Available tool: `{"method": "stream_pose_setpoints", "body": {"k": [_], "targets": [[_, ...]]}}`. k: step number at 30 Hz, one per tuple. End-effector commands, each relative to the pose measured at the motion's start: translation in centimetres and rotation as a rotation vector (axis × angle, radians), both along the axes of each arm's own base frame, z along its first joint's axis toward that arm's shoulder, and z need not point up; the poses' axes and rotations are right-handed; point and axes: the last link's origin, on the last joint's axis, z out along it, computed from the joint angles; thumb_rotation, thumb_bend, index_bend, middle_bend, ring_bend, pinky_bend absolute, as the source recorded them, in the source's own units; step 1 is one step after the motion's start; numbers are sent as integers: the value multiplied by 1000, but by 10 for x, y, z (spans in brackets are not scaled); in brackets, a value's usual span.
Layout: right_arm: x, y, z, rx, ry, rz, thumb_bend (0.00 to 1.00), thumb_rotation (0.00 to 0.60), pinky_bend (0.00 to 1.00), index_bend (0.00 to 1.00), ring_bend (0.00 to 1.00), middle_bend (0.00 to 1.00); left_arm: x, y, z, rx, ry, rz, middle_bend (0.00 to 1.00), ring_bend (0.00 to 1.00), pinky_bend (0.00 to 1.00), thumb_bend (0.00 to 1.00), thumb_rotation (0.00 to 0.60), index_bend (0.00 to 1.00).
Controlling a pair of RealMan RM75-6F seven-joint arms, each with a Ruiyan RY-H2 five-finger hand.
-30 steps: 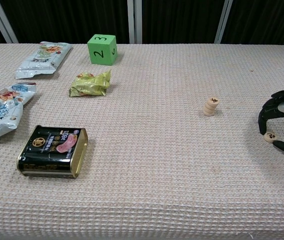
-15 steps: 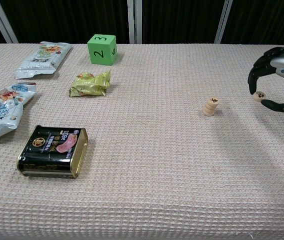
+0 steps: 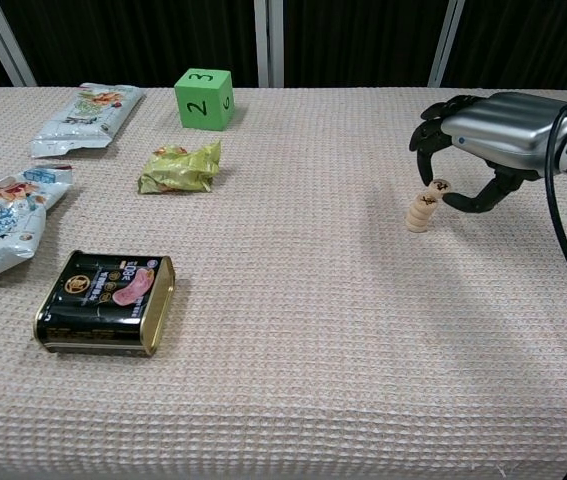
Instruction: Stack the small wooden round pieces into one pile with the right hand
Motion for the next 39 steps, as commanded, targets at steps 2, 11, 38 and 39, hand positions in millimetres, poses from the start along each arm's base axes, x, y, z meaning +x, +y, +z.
{"method": "stream_pose_setpoints", "body": {"k": [2, 11, 38, 39], "targets": [[2, 1, -3, 6, -5, 1, 392, 600, 0, 489, 0, 183, -1, 0, -1, -2, -1, 2, 211, 156, 192, 146, 600, 296], [4, 2, -5, 11, -9, 9, 391, 600, 0, 472, 0, 184, -2, 1, -1, -3, -3, 2, 211, 156, 191, 146, 600, 296], [3, 6, -5, 7, -3, 17, 390, 600, 0, 398, 0, 180, -4, -1, -2, -3, -6, 5, 211, 156, 191, 146, 600, 296], [3, 6, -4, 4, -5, 17, 390, 600, 0, 395, 0, 180, -4, -1, -2, -3, -7, 5, 211, 156, 191, 146, 600, 296]]}}
